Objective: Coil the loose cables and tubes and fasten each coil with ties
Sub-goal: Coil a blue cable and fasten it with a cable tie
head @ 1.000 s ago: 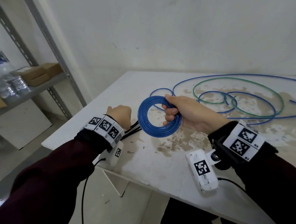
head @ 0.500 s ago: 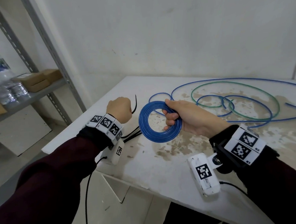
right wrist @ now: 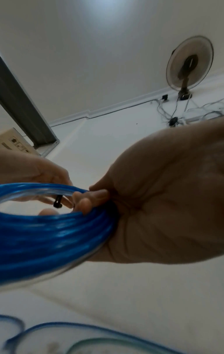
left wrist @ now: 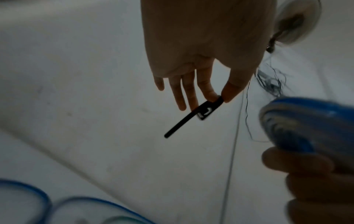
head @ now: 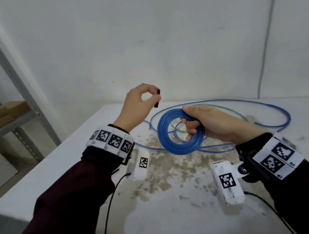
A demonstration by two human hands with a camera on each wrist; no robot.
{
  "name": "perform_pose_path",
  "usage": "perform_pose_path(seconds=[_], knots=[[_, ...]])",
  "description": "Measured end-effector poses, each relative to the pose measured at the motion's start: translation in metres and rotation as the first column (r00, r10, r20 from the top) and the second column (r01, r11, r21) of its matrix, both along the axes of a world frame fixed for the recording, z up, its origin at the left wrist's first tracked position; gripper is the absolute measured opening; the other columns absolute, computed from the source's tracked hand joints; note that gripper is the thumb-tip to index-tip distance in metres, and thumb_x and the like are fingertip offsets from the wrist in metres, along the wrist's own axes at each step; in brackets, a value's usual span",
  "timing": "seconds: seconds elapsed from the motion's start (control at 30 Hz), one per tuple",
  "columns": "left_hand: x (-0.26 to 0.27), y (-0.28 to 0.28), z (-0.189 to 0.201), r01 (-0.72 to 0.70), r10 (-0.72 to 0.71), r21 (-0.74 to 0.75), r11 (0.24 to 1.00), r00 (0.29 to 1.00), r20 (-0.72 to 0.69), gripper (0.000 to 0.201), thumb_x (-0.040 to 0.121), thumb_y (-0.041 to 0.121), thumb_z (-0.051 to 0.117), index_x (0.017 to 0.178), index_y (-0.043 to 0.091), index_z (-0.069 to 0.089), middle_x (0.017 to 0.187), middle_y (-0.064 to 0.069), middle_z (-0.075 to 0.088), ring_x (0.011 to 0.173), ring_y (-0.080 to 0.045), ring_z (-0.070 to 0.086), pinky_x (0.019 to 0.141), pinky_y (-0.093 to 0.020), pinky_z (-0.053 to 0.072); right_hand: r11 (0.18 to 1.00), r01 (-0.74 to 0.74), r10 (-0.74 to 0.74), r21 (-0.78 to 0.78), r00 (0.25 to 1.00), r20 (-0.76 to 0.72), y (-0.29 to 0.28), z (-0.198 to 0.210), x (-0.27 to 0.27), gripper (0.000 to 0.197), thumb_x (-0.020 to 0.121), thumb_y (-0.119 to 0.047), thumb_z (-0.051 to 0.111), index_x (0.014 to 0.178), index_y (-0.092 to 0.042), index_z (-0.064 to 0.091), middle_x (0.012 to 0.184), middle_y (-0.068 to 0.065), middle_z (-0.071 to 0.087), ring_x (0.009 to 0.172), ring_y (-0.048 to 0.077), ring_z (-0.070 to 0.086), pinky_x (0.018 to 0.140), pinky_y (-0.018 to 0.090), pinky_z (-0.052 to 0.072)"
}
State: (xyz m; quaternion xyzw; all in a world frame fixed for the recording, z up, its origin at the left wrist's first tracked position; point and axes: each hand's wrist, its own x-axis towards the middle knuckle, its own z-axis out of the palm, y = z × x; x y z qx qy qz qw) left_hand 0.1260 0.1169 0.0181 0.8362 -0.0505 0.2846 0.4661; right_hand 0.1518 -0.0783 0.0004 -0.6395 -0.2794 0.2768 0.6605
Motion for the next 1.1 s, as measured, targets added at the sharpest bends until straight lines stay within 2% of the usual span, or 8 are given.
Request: perform_pose_path(seconds=[0.1,0.27,0.5,0.63,0.77,0.87,1.0,1.1], knots=[[0.016,-0.036,0.006,0.163,-0.191,-0.336,0.928,0.98,-0.053,0.017,0.089,0.012,0.057,0.078,0.001,0.064,0.092,-0.016,0.064,0.087,-0.02,0.062,0.091,-0.033,0.046,0.999,0.004,0.001,-0.05,0.996,0.093,-0.031,0.008,0.015,0.033,0.102,-0.027,0.035,0.081,-0.006,0.049,0.055,-0.003,0.025,0.051,0.013,0.034,0.062,0.032,0.056],[0.031,-0.094,0.015,0.275,-0.462,-0.631,0.725,0.874,-0.149,0.021,0.096,0.024,0.048,0.083,0.009,0.055,0.089,-0.013,0.062,0.07,-0.02,0.063,0.066,-0.024,0.051,0.986,0.106,-0.068,-0.13,0.961,0.267,-0.072,0.023,0.038,0.035,0.103,-0.026,0.032,0.079,-0.006,0.049,0.052,-0.008,0.03,0.052,0.012,0.034,0.062,0.03,0.056],[0.053,-0.136,0.022,0.279,-0.467,-0.568,0.774,0.858,-0.215,0.033,0.098,0.039,0.044,0.082,0.013,0.058,0.065,-0.002,0.06,0.062,-0.019,0.05,0.065,-0.032,0.045,0.97,0.212,-0.157,-0.116,0.918,0.364,-0.103,0.029,0.053,0.036,0.103,-0.029,0.034,0.083,-0.004,0.052,0.057,-0.002,0.031,0.055,0.013,0.037,0.066,0.037,0.057],[0.063,-0.152,0.019,0.282,-0.414,-0.491,0.824,0.892,-0.181,0.043,0.101,0.032,0.034,0.09,0.003,0.063,0.073,-0.01,0.063,0.068,-0.027,0.06,0.061,-0.033,0.053,0.957,0.27,-0.208,-0.105,0.894,0.397,-0.106,0.029,0.058,0.048,0.103,-0.031,0.034,0.096,0.013,0.052,0.069,0.01,0.032,0.052,0.011,0.034,0.054,0.021,0.049],[0.066,-0.152,0.017,0.319,-0.45,-0.512,0.797,0.88,-0.152,0.03,0.095,0.019,0.036,0.089,0.004,0.061,0.071,-0.01,0.063,0.06,-0.027,0.058,0.06,-0.034,0.051,0.945,0.31,-0.247,-0.105,0.885,0.394,-0.112,0.026,0.062,0.037,0.103,-0.028,0.035,0.079,-0.006,0.052,0.054,-0.004,0.033,0.053,0.013,0.037,0.056,0.027,0.052],[0.067,-0.151,0.014,0.371,-0.509,-0.561,0.74,0.854,-0.107,0.032,0.096,0.016,0.032,0.09,0.002,0.06,0.077,-0.015,0.063,0.066,-0.035,0.061,0.065,-0.039,0.055,0.939,0.33,-0.274,-0.095,0.886,0.375,-0.115,0.027,0.063,0.036,0.103,-0.027,0.034,0.079,-0.007,0.05,0.05,-0.009,0.033,0.051,0.012,0.038,0.054,0.025,0.051],[0.07,-0.152,0.005,0.355,-0.471,-0.49,0.796,0.872,-0.134,0.013,0.097,0.01,0.05,0.093,0.0,0.057,0.074,-0.016,0.065,0.063,-0.032,0.068,0.057,-0.033,0.058,0.941,0.317,-0.252,-0.118,0.889,0.382,-0.114,0.023,0.066,0.036,0.103,-0.028,0.034,0.079,-0.007,0.05,0.052,-0.006,0.032,0.051,0.011,0.038,0.053,0.022,0.048],[0.073,-0.149,0.0,0.374,-0.467,-0.418,0.828,0.872,-0.144,0.017,0.097,0.013,0.052,0.096,-0.003,0.057,0.071,-0.012,0.066,0.056,-0.024,0.068,0.05,-0.025,0.054,0.94,0.315,-0.25,-0.132,0.897,0.365,-0.111,0.02,0.068,0.036,0.103,-0.028,0.034,0.079,-0.007,0.05,0.051,-0.008,0.032,0.052,0.012,0.038,0.056,0.024,0.051]])
